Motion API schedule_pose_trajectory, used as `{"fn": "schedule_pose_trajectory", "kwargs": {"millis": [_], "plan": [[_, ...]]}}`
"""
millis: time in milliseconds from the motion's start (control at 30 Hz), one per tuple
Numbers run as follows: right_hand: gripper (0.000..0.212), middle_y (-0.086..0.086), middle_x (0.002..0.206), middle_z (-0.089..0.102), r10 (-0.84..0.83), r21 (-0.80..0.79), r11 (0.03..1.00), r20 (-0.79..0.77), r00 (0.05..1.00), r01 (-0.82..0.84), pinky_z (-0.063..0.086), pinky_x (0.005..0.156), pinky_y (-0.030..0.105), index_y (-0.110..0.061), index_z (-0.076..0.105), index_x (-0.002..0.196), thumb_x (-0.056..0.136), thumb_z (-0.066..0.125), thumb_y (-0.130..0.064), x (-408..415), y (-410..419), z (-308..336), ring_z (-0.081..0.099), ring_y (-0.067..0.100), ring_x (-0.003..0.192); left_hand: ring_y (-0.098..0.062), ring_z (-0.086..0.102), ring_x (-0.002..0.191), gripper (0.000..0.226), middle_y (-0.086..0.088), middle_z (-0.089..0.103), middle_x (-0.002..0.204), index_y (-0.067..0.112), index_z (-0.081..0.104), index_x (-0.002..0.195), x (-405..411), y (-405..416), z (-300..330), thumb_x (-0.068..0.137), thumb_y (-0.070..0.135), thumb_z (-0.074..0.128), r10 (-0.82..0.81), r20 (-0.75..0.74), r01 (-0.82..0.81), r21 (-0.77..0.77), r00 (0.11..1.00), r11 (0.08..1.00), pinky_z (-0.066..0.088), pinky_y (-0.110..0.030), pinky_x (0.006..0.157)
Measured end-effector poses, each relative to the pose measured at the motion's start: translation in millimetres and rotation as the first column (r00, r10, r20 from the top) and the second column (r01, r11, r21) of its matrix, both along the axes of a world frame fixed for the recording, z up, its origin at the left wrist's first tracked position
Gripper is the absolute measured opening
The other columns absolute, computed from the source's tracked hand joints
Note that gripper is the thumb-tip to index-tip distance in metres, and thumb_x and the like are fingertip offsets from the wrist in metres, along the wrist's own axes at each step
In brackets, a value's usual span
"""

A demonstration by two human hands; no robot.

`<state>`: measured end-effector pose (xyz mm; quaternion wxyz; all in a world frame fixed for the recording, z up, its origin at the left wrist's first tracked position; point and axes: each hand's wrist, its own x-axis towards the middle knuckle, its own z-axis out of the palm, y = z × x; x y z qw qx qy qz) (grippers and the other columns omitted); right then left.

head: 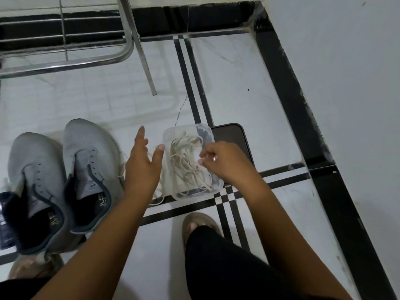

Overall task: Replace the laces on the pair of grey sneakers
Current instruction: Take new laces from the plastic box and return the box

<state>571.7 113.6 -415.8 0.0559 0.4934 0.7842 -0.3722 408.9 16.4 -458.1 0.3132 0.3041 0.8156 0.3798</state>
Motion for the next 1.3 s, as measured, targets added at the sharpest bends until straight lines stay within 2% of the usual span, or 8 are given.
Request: {"fn": "schedule_pose_trajectory", "kwargs": {"millis": [100, 267, 467, 633, 733, 867, 1133, 1300], "plan": [[0.019, -0.008, 0.087, 0.069, -0.049, -0.185, 0.982, -0.005, 0.999, 0.047, 0.049, 0.069, 0.020, -0.021, 0.074, 0.093, 0.084, 0.071, -0.037, 22.2, -4.8, 5.4, 0.064, 0.006, 0.080, -0.020, 0.042, 0.132, 0.047, -0.003, 0.045, 0.146, 0.023, 0.042, 0.143, -0.7, 17.1, 3.0, 0.098, 0.031, 0.050, -0.228, -0.147, 0.218, -0.079, 0.962, 0.973, 0.034, -0.035, 0.108], [0.038, 0.005, 0.117, 0.061, -0.508, 0.165, 0.850, 0.008, 0.861, 0.500, 0.047, 0.086, 0.029, -0.016, 0.060, 0.121, 0.089, 0.065, -0.035, 50.2, 20.2, -45.6, 0.059, 0.020, 0.107, -0.023, 0.029, 0.141, 0.036, -0.003, 0.038, 0.151, 0.022, 0.055, 0.131, 29.5, 16.5, 6.4, 0.097, 0.032, 0.049, -0.607, -0.484, 0.597, -0.199, 0.630, 0.777, 0.022, -0.040, 0.117], [0.107, 0.014, 0.144, 0.033, -0.485, 0.097, 0.868, 0.371, 0.792, 0.487, 0.041, 0.101, 0.047, -0.009, 0.022, 0.146, 0.068, 0.080, -0.054, 58.0, 22.2, -96.8, 0.037, 0.035, 0.131, -0.018, 0.055, 0.114, 0.036, -0.001, 0.059, 0.125, 0.028, 0.052, 0.132, 63.2, 2.9, -3.9, 0.099, 0.038, 0.041, -0.907, -0.067, 0.791, -0.466, 0.416, 0.397, 0.043, -0.030, 0.089], [0.081, 0.013, 0.130, 0.046, -0.595, 0.058, 0.793, 0.284, 0.752, 0.606, 0.046, 0.096, 0.045, -0.008, 0.042, 0.130, 0.070, 0.082, -0.045, 64.7, 25.2, -95.4, 0.047, 0.033, 0.121, -0.014, 0.059, 0.085, 0.035, 0.003, 0.064, 0.093, 0.021, 0.064, 0.101, 56.2, 11.8, 4.2, 0.100, 0.042, 0.037, -0.745, -0.248, 0.695, -0.268, 0.619, 0.667, 0.047, -0.031, 0.075], [0.041, 0.010, 0.109, 0.064, -0.667, -0.102, 0.739, 0.028, 0.745, 0.666, 0.051, 0.080, 0.032, -0.005, 0.061, 0.111, 0.082, 0.073, -0.031, 72.4, 31.2, -71.6, 0.062, 0.029, 0.102, -0.019, 0.054, 0.107, 0.025, -0.004, 0.059, 0.118, 0.015, 0.059, 0.118, 39.0, 17.3, 5.8, 0.098, 0.022, 0.045, -0.400, -0.455, 0.442, -0.015, 0.795, 0.897, 0.046, -0.035, 0.093], [0.019, 0.003, 0.101, 0.063, -0.553, 0.104, 0.798, -0.265, 0.790, 0.593, 0.043, 0.069, 0.011, -0.014, 0.066, 0.109, 0.094, 0.058, -0.021, 46.1, 15.5, -15.2, 0.061, 0.014, 0.088, -0.023, 0.041, 0.131, 0.042, -0.007, 0.043, 0.144, 0.015, 0.037, 0.144, 24.1, 13.9, 3.3, 0.102, 0.024, 0.038, -0.088, -0.114, 0.079, -0.087, 0.990, 0.993, 0.033, -0.033, 0.104], [0.054, 0.010, 0.156, 0.028, -0.005, 0.213, 0.977, -0.129, 0.992, 0.033, 0.026, 0.117, 0.037, -0.011, 0.033, 0.148, 0.099, 0.038, -0.034, -36.0, -79.4, -17.7, 0.022, 0.024, 0.145, -0.010, 0.061, 0.109, 0.035, 0.011, 0.066, 0.117, 0.032, 0.057, 0.123, 23.2, -7.9, 1.0, 0.102, 0.036, 0.030, 0.211, 0.652, -0.188, -0.106, 0.729, 0.976, 0.051, -0.034, 0.089], [0.043, 0.009, 0.146, 0.046, -0.231, 0.376, 0.872, -0.251, 0.940, 0.314, 0.037, 0.111, 0.042, -0.011, 0.049, 0.139, 0.100, 0.041, -0.030, -22.1, -44.8, -29.8, 0.035, 0.025, 0.139, -0.012, 0.057, 0.117, 0.032, 0.011, 0.060, 0.127, 0.036, 0.055, 0.123, 19.0, -10.1, 2.9, 0.102, 0.039, 0.031, 0.248, 0.709, -0.215, -0.137, 0.660, 0.967, 0.045, -0.043, 0.102]]}}
